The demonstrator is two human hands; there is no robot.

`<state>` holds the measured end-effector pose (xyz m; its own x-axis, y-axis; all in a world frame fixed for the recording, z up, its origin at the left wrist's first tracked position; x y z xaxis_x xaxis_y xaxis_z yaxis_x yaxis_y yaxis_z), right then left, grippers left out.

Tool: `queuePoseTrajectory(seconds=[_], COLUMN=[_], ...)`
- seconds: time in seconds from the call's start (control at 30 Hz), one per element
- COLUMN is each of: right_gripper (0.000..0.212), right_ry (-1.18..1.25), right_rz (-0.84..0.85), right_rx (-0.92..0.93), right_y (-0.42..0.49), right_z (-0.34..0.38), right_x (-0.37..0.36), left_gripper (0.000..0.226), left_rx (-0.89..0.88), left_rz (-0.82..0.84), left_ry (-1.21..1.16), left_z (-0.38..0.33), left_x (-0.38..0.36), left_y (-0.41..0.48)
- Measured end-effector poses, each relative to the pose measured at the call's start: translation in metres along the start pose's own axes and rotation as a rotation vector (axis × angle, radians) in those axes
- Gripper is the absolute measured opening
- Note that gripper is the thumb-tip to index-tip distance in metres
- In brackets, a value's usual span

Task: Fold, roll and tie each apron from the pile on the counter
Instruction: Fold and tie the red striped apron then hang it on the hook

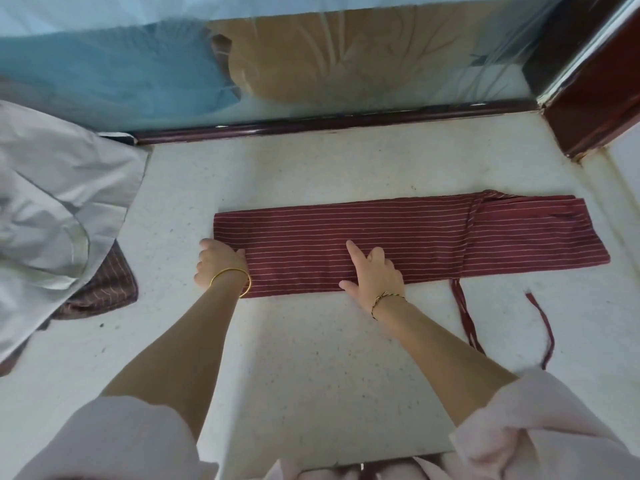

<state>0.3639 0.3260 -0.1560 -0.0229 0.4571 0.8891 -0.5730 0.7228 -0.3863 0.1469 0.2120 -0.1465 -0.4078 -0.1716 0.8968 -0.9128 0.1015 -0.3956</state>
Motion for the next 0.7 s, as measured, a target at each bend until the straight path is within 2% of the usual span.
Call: queuePoseTrajectory(seconds=[0.13, 0.27, 0.4, 0.5, 0.57, 0.63, 0.67, 0.7], right_gripper=[0.086, 0.091, 0.092, 0.091, 0.079, 0.036, 0.028, 0.028], right_ry=[0.048, 0.074, 0.073, 0.069, 0.265, 0.677, 0.838, 0.972], right_rz=[0.065, 0.113, 0.137, 0.187, 0.290, 0.306, 0.273, 0.239], right_rx=[-0.010, -0.032, -0.022, 0.006, 0.067, 0.099, 0.063, 0.027], right_y=[0.005, 0.008, 0.004, 0.003, -0.002, -0.010, -0.017, -0.026], right_z=[-0.002, -0.002, -0.001, -0.004, -0.006, -0.013, -0.021, -0.027], right_x=[0.004, 0.006, 0.007, 0.004, 0.005, 0.016, 0.022, 0.031], left_gripper=[0.039, 0.040, 0.046, 0.042, 0.031, 0.020, 0.018, 0.018], left_rx=[-0.028, -0.118, -0.203, -0.251, -0.290, -0.334, -0.352, -0.376], left_rz=[0.098, 0.204, 0.343, 0.486, 0.628, 0.787, 0.865, 0.920], left_ry=[-0.275, -0.547, -0.612, -0.629, -0.658, -0.678, -0.694, -0.700], left_z=[-0.004, -0.035, -0.068, -0.087, -0.103, -0.123, -0.134, -0.145], left_x=[0.009, 0.033, 0.048, 0.048, 0.044, 0.038, 0.033, 0.027], left_y=[0.005, -0.005, -0.027, -0.053, -0.078, -0.104, -0.119, -0.131])
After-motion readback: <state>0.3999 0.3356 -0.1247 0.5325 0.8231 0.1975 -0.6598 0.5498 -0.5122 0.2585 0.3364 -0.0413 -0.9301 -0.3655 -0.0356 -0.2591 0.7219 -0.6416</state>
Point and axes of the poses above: each hand's wrist, its own y-axis towards the middle knuckle, its own x-axis out of the back of the hand, z = x × y, the point moved 2 cm from there along y, towards the middle knuckle, and after that the axes turned 3 degrees about y, right-handed, at the moved point
